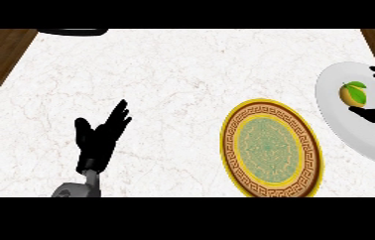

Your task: Pick the lemon from the plate and place it in the plate

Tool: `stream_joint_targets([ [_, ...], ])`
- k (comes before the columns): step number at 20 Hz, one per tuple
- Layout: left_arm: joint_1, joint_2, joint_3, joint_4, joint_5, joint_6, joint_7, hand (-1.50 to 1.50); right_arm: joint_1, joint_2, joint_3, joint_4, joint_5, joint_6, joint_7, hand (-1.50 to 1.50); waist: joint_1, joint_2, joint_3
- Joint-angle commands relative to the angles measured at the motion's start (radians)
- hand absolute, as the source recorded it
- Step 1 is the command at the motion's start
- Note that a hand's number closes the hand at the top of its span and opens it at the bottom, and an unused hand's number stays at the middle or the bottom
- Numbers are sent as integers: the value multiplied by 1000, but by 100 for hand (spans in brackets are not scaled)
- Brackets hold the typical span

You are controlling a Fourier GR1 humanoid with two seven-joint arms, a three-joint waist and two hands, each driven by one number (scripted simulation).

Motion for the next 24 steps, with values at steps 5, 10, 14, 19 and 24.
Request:
stream_joint_targets([
  [5, 33, 11, 3, -6, 5, -16, -5, 0, -73, 45, -55, 126, -47, 136, -162, -150, -5, 2, 0],
  [10, 22, -1, -1, 2, -5, 4, 20, 0, -100, -3, -176, 167, -167, 275, -211, -150, -27, -2, -1],
  [14, -2, -9, 8, 20, -8, 14, 6, 0, -106, -56, -210, 225, -194, 351, -175, -150, -22, 5, 0],
  [19, 21, -15, 7, 12, -5, 15, 0, 0, -51, -147, -204, 242, -191, 582, -186, -150, -32, 2, 0],
  [24, 55, -10, 5, -44, 1, 18, 24, 0, 49, -224, -192, 217, -187, 773, -238, -150, -50, -7, 3],
])
